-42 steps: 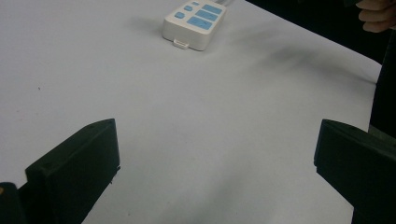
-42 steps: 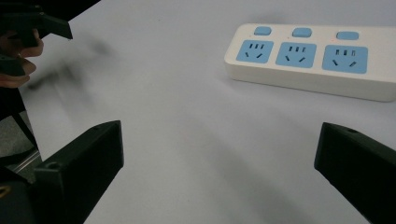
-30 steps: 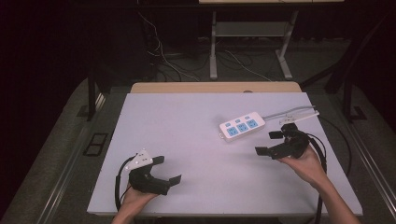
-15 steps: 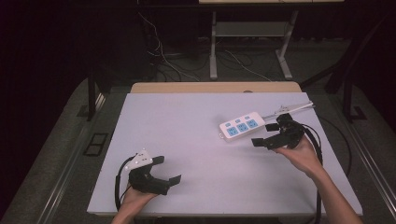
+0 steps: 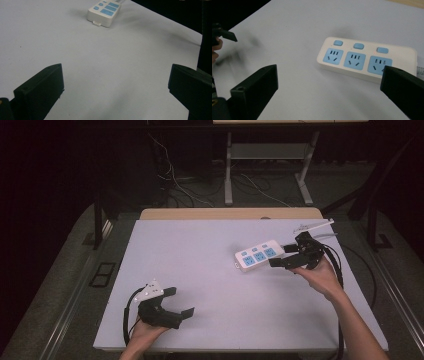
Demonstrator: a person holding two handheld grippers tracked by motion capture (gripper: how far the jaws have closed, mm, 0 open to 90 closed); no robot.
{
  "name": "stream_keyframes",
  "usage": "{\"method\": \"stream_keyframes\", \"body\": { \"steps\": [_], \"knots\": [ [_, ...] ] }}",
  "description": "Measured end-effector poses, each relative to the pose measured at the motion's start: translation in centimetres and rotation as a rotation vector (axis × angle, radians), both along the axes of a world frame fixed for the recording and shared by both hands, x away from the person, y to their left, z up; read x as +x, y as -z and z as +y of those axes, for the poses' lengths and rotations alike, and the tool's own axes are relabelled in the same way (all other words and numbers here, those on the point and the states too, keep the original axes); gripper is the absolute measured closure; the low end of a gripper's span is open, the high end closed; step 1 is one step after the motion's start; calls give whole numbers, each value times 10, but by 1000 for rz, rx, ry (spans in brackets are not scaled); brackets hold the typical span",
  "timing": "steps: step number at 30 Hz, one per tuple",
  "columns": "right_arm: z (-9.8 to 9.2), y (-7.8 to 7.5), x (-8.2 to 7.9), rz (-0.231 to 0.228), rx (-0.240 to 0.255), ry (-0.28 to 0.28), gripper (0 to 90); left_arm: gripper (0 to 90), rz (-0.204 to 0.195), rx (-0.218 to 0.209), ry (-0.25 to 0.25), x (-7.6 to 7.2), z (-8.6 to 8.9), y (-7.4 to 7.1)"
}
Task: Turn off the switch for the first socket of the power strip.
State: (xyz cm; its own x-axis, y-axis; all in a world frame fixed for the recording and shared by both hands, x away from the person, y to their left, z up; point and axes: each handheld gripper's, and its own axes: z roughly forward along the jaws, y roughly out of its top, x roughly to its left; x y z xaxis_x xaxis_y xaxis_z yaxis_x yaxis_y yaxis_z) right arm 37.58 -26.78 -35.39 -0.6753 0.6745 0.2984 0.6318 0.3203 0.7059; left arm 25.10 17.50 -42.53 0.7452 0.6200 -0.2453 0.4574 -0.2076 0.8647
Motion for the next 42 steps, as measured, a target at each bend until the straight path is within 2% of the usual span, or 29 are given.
{"method": "stream_keyframes", "body": {
  "steps": [22,34,42],
  "knots": [
    [8,-23,51,10,-36,58,12,0,2,-4,-3,2,2,0],
    [17,-17,75,24,-56,97,12,0,6,-2,5,3,1,1],
    [17,-11,85,23,-38,113,12,0,7,0,9,3,1,1]
  ]
}}
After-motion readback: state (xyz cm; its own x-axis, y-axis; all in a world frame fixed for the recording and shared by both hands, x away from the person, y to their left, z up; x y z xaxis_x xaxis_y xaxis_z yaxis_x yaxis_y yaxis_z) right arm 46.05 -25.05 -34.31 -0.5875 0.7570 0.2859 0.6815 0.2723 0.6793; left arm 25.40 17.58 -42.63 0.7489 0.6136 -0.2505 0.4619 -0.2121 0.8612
